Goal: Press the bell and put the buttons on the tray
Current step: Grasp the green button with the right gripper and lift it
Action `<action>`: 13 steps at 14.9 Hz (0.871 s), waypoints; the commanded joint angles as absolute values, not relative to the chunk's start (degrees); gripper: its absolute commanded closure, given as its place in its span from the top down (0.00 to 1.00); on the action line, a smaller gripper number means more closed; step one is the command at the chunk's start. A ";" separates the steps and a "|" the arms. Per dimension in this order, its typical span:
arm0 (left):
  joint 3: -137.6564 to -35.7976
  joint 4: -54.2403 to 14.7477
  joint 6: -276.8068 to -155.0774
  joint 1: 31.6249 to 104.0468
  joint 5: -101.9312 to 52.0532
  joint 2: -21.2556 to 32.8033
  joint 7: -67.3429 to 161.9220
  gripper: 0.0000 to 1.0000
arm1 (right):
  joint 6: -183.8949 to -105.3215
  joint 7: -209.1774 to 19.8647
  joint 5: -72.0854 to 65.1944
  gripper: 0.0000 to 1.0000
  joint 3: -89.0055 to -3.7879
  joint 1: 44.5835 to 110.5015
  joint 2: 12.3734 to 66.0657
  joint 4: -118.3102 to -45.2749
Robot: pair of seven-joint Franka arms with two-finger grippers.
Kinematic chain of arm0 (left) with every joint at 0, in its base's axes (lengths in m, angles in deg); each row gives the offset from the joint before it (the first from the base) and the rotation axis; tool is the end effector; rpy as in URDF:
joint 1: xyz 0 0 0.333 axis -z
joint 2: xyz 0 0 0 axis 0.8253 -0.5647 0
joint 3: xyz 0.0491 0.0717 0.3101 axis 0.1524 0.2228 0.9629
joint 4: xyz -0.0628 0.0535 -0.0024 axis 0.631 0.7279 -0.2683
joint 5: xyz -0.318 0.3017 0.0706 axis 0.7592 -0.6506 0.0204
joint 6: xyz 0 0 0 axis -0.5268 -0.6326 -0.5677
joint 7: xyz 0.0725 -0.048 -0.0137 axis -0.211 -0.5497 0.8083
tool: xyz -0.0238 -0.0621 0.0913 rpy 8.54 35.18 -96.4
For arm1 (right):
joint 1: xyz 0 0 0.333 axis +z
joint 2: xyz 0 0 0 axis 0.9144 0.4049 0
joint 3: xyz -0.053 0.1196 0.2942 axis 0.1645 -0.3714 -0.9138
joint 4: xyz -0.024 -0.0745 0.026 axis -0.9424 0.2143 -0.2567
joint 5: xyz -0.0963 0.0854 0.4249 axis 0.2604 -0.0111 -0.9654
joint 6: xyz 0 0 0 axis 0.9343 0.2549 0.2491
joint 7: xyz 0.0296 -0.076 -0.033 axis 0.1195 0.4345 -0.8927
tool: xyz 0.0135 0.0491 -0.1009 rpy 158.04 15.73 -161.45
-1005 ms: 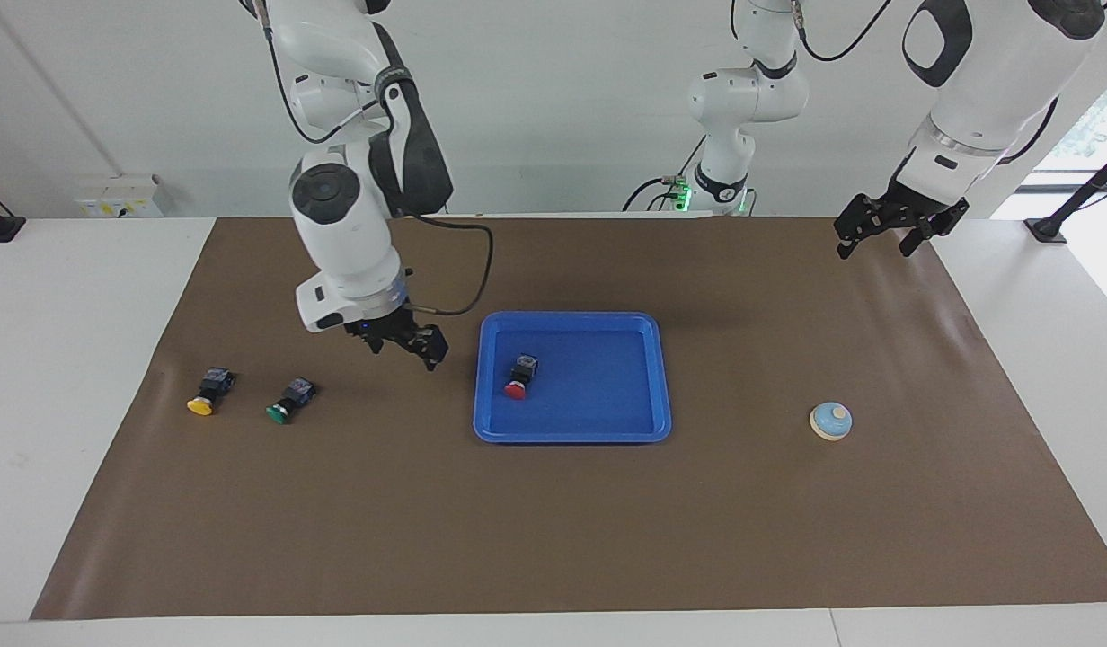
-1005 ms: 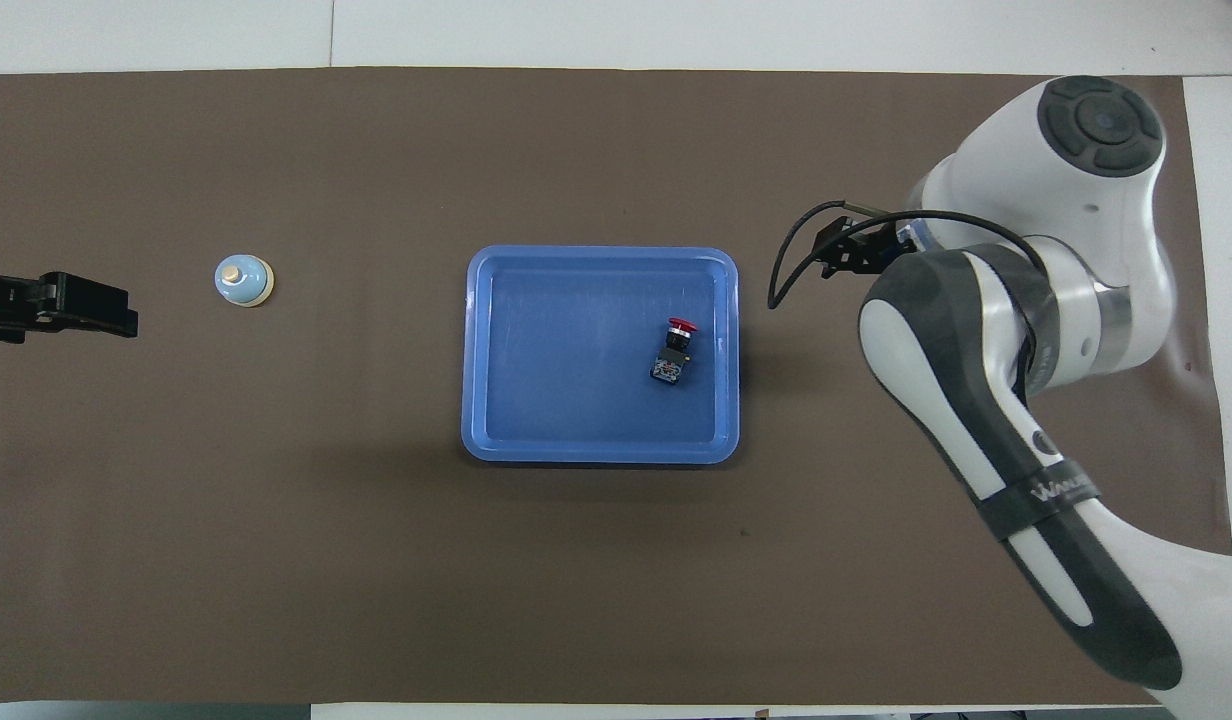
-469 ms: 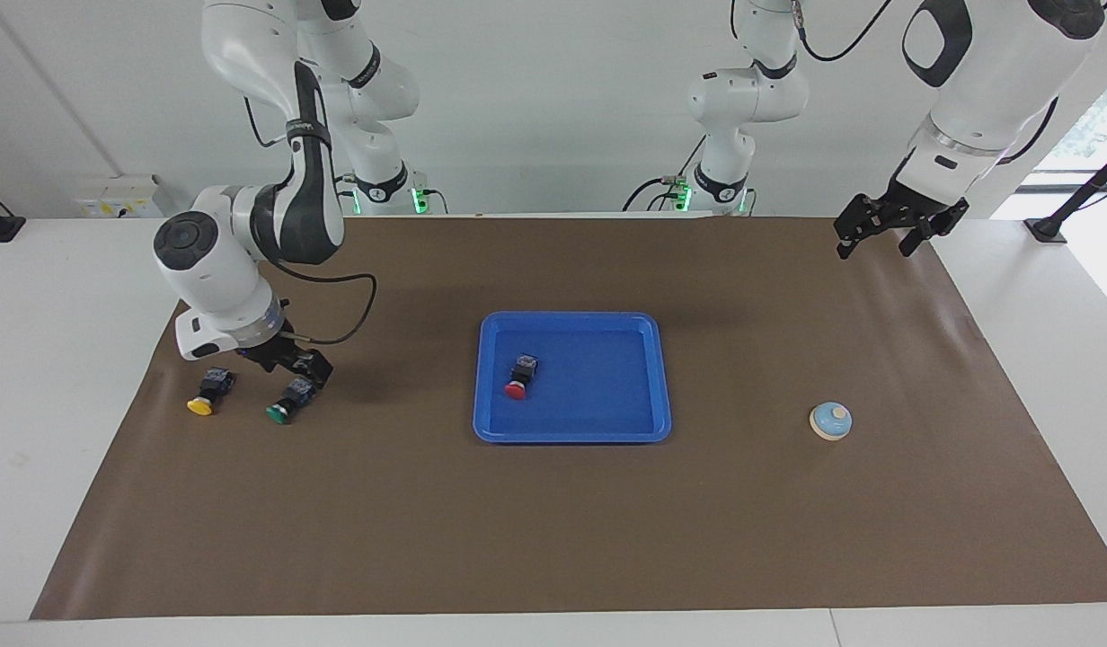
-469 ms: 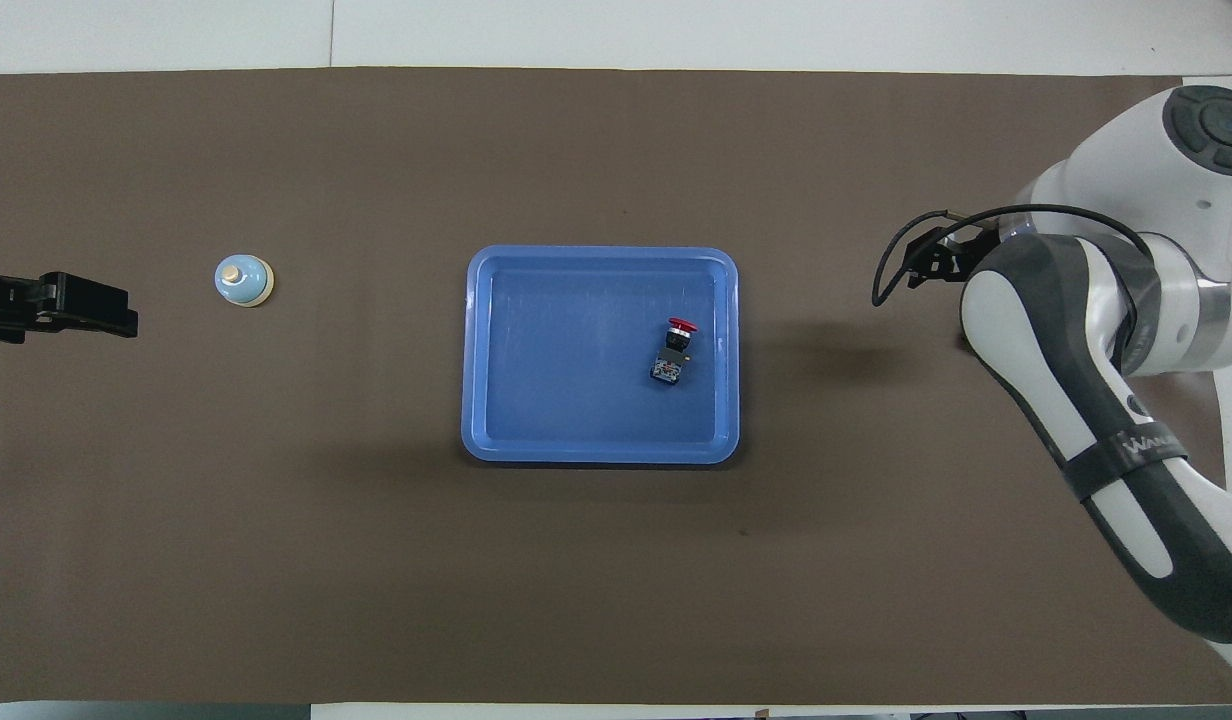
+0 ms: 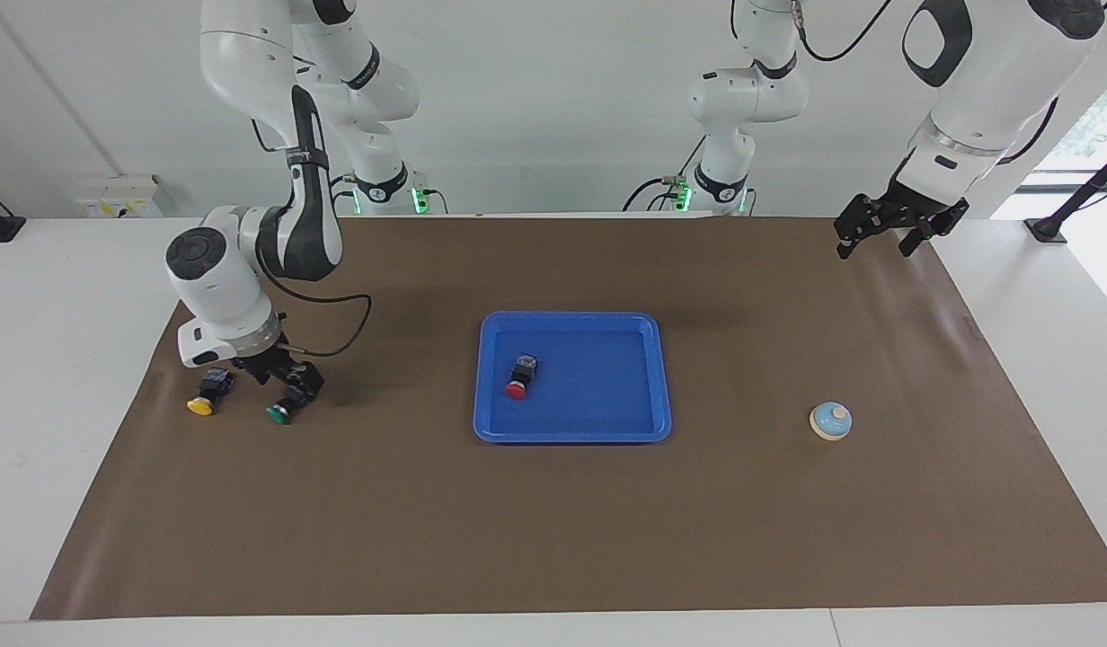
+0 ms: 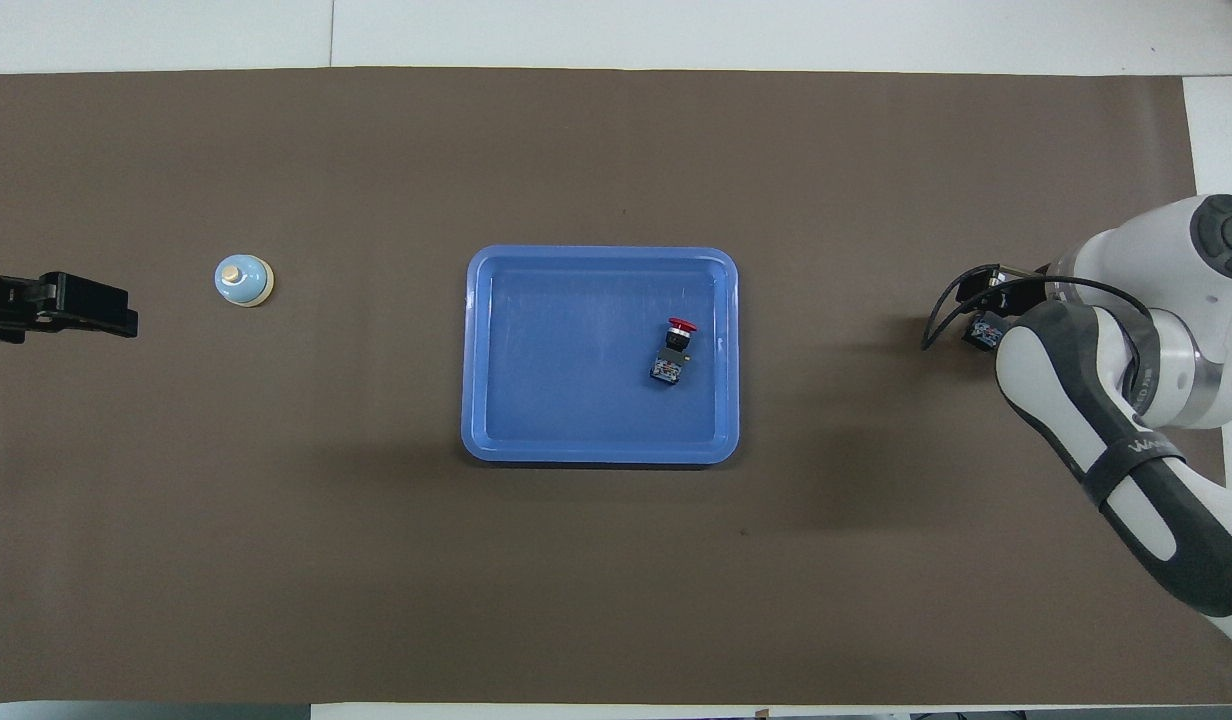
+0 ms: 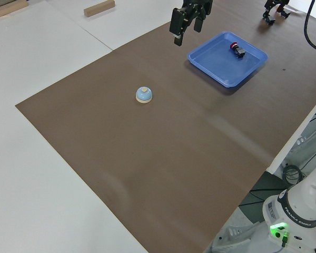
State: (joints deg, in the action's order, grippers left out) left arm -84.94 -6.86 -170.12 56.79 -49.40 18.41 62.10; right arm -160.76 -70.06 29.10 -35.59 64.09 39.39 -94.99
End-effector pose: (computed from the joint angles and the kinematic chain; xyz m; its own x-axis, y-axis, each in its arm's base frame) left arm 0.5928 -0.0268 0.5994 0.9994 -0.0303 -0.0191 -0.0300 -0.9995 0.0120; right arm 0.6315 -0.0624 0.2795 0.9353 -0.3523 0.0335 -0.3533 -0.9349 0.0340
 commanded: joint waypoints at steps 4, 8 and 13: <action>-84.75 -6.26 -169.14 56.85 -49.46 18.65 61.94 1.00 | -165.52 -67.77 29.96 0.91 -36.30 63.39 41.72 -96.25; -84.75 -6.26 -169.14 56.94 -49.46 18.65 61.94 1.00 | -165.09 -67.93 29.96 0.00 -36.30 63.83 41.55 -96.78; -84.75 -6.26 -169.14 56.85 -49.46 18.65 61.94 1.00 | -162.64 -68.38 30.04 0.00 -36.56 64.36 41.11 -95.99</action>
